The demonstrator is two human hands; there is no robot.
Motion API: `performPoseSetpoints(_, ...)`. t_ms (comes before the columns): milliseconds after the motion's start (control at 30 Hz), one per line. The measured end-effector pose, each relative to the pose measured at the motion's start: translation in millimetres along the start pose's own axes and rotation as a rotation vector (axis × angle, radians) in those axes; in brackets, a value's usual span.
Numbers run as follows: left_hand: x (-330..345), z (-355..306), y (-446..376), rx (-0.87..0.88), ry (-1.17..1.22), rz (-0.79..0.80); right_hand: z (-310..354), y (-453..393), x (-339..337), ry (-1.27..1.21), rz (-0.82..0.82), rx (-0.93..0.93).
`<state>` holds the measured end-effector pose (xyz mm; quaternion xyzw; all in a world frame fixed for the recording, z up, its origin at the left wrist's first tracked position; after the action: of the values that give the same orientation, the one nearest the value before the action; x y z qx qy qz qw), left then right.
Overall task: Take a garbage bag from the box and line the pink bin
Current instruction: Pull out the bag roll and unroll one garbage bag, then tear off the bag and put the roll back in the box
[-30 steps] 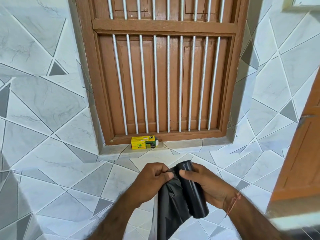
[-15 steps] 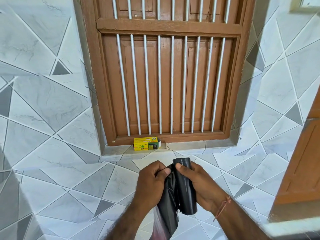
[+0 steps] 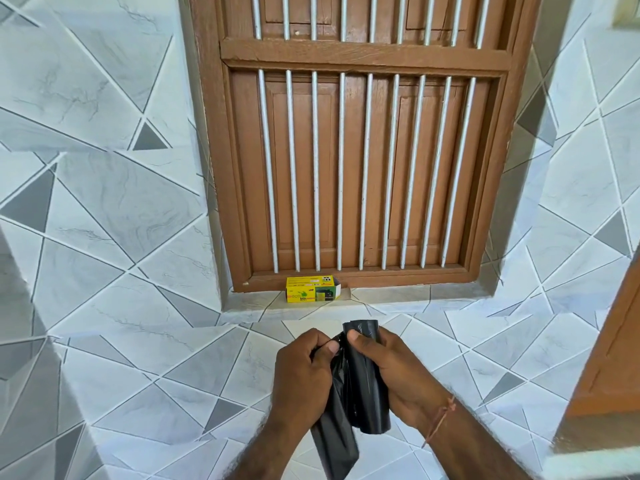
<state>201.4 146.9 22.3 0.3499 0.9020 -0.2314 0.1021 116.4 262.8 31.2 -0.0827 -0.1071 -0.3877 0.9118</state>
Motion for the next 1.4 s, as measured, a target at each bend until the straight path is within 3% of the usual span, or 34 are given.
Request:
performPoseSetpoints(133,-29,10,-15,-0.004,-0.068,0.202,2,2,7,0.188,0.086,-0.011)
performPoseSetpoints(333,-58,5,-17,0.034,-0.107,0.382,-4,5,21,0.127,0.062,-0.001)
performPoseSetpoints(800,-53,9,4,0.139,-0.067,0.069,-15,8,43,-0.052,-0.032,0.005)
performPoseSetpoints(933,-73,32,-2,0.071,-0.003,-0.059,-4,-1,8,-0.318,-0.259,0.017)
performPoseSetpoints(1033,-100,53,-16,-0.020,0.048,-0.125,7,-3,-35,-0.326,-0.376,-0.043)
performPoseSetpoints(1267,-79,53,-34,-0.074,-0.082,0.144,-15,-21,-48,-0.341,-0.329,-0.003)
performPoseSetpoints(1400,-54,64,-54,0.065,-0.567,0.327,-21,-45,-69,-0.380,-0.373,0.013)
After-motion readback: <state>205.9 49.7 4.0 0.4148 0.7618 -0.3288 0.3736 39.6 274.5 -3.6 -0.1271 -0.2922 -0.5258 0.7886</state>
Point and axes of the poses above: each hand's wrist, its own y-axis away from the middle knuckle, its own x-axis out of the palm, z = x × y, the point moved 1 cm from there along -y, towards the middle knuckle, and after that the axes turned 3 degrees about -x, right-handed, at the moved point
